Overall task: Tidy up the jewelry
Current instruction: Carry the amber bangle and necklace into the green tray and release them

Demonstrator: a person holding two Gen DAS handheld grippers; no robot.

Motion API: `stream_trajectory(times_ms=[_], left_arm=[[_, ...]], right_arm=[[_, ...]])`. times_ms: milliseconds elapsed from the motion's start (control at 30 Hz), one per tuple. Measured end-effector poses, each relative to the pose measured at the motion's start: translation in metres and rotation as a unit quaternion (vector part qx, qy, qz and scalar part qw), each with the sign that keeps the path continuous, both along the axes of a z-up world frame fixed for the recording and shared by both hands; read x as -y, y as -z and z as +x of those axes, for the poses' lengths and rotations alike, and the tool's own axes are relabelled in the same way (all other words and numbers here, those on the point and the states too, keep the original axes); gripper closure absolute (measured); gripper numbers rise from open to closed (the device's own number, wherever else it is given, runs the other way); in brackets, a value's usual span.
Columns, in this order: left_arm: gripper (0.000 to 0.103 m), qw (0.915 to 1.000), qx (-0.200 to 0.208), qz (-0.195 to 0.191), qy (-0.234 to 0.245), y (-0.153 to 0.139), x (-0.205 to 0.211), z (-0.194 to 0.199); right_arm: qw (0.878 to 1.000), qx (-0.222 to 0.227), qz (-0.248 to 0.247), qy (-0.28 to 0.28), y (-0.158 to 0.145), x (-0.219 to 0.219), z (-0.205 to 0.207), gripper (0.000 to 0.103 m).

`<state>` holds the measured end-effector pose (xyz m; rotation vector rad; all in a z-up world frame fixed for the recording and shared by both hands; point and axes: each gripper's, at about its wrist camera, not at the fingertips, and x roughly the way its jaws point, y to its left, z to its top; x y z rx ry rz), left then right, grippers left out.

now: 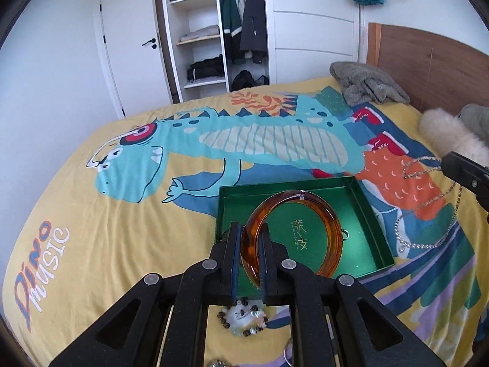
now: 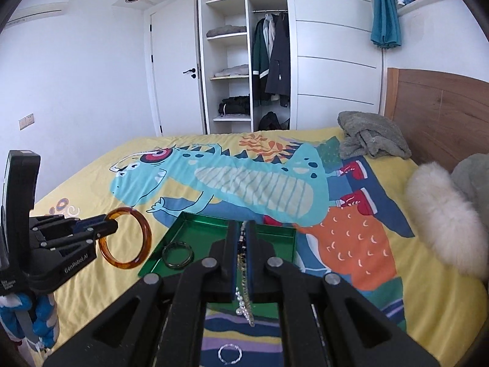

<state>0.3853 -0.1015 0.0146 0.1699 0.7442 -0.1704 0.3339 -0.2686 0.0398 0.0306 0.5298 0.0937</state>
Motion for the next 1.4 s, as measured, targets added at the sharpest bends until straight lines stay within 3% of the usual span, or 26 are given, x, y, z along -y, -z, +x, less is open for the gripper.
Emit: stream_trajectory(times_ms=[133,367,600,767,900,1033,1233,1400], left_arm=[[0.093,0.9993,-0.031,0.021,0.006,0.049,0.024,0.05],[0.093,0.9967,-0.068,0.041,0.018,0.112,0.048,0.096],[0.093,0.994,-0.099,0.04,0.023,0.143,0.053,0.106],[0.092,0.9925,-0.111,0.045,0.023,0.154,0.054,0.103],[0.091,0.9929,-0.107,0.05,0.019,0.152,0.053,0.104],[0.079,0.9945,-0.096,0.04,0.016,0.136,0.046,0.098],[0.066,0.9978,-0.06,0.027,0.003,0.094,0.022,0.062],[0.066,0.9993,-0.029,0.018,-0.016,0.054,-0.013,0.015]], right_arm=[[1.0,-0.026,-0.002,-0.011,0.048,-0.002,0.063,0.099],[0.996,-0.08,-0.009,-0.021,0.133,-0.009,0.14,0.099],[0.991,-0.13,-0.023,0.016,0.168,0.007,0.175,0.099],[0.985,-0.169,-0.028,0.029,0.185,0.018,0.178,0.097],[0.983,-0.18,-0.023,0.038,0.188,0.026,0.174,0.096],[0.985,-0.168,-0.02,0.044,0.177,0.034,0.163,0.072],[0.991,-0.129,-0.023,0.036,0.138,0.039,0.119,0.072],[0.995,-0.092,-0.013,0.022,0.092,0.04,0.059,0.072]])
